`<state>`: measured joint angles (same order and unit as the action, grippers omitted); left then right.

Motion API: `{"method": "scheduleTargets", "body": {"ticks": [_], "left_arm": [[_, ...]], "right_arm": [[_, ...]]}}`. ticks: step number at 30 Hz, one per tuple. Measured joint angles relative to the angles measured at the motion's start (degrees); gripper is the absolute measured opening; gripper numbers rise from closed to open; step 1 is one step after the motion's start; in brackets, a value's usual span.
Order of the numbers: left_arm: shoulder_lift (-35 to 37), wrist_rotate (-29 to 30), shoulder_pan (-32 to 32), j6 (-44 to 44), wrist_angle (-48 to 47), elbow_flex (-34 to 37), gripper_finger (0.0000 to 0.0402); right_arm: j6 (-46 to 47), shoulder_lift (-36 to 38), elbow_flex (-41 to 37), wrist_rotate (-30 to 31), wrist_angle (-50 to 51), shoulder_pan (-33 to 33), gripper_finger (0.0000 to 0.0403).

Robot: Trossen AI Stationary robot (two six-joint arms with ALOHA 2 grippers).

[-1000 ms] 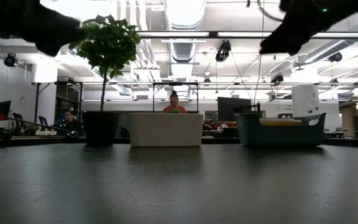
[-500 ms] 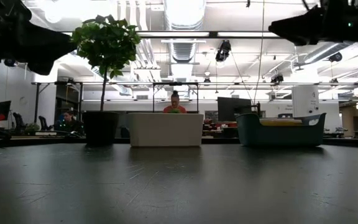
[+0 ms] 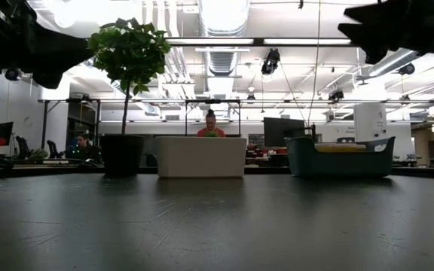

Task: Pick and place medicine bottles into bin by pill shape (circle, oval)
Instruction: Return to Home Position

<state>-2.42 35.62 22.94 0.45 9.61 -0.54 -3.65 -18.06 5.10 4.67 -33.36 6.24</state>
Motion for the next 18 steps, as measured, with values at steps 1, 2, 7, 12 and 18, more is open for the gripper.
{"method": "scheduleTargets", "body": {"ticks": [1, 2, 7, 12, 18], "left_arm": [[-0.28, 0.00, 0.00, -0.01, 0.05, 0.00, 0.0122], [-0.60, 0.00, 0.02, -0.01, 0.06, 0.00, 0.0122], [-2.01, 0.00, 0.02, -0.04, 0.05, 0.01, 0.0122], [-3.28, 0.00, 0.02, -0.05, 0.04, 0.02, 0.0122], [-4.88, 0.00, 0.02, -0.05, 0.03, 0.02, 0.0122]], "right_arm": [[2.71, -0.03, 0.00, 0.00, -0.02, 0.00, 0.0215], [5.18, -0.03, 0.00, -0.02, -0.04, 0.00, 0.0215], [12.88, -0.07, 0.00, -0.07, 0.06, 0.00, 0.0215], [13.30, 1.76, -0.29, -0.13, 0.79, 0.00, 0.0215], [-2.05, 13.58, -1.28, -2.27, 17.45, -1.18, 0.0215]]}}
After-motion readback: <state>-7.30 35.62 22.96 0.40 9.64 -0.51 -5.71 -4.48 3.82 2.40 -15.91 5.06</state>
